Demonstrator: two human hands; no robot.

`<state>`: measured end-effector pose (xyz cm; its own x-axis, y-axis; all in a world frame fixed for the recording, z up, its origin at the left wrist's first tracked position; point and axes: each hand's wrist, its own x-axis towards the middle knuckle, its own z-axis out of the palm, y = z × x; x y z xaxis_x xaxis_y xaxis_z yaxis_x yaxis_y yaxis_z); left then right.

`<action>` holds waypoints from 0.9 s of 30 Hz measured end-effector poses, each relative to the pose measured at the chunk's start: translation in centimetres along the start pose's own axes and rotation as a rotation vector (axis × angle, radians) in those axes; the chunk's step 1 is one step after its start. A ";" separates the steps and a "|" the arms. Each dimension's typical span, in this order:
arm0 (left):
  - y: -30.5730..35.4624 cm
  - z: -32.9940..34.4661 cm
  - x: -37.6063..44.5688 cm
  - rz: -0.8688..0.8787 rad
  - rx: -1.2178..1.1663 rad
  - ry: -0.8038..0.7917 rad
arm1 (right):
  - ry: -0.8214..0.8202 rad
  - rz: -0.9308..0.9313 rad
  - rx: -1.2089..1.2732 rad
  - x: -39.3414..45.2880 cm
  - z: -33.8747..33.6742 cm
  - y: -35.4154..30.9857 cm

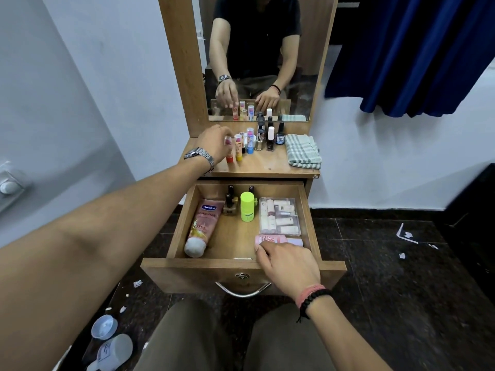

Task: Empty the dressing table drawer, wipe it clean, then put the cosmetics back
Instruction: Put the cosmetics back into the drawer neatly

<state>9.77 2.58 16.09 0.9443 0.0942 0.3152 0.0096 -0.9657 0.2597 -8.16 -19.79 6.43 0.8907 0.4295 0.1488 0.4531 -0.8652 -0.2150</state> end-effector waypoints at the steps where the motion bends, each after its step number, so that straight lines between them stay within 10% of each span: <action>1: -0.1 0.0 0.0 -0.021 -0.015 0.009 | -0.001 0.002 0.001 0.0 0.0 0.0; 10: -2.0 -3.1 -5.3 0.007 -0.174 0.171 | 0.002 0.008 0.000 0.1 0.2 0.0; 27: -3.4 4.7 -13.7 -0.015 -0.162 -0.222 | -0.041 0.015 -0.023 0.0 -0.5 -0.3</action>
<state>-1.66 3.47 6.56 0.9936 0.0362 0.1072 -0.0112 -0.9116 0.4109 -8.30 -19.69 6.93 0.8984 0.4263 0.1060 0.4392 -0.8770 -0.1951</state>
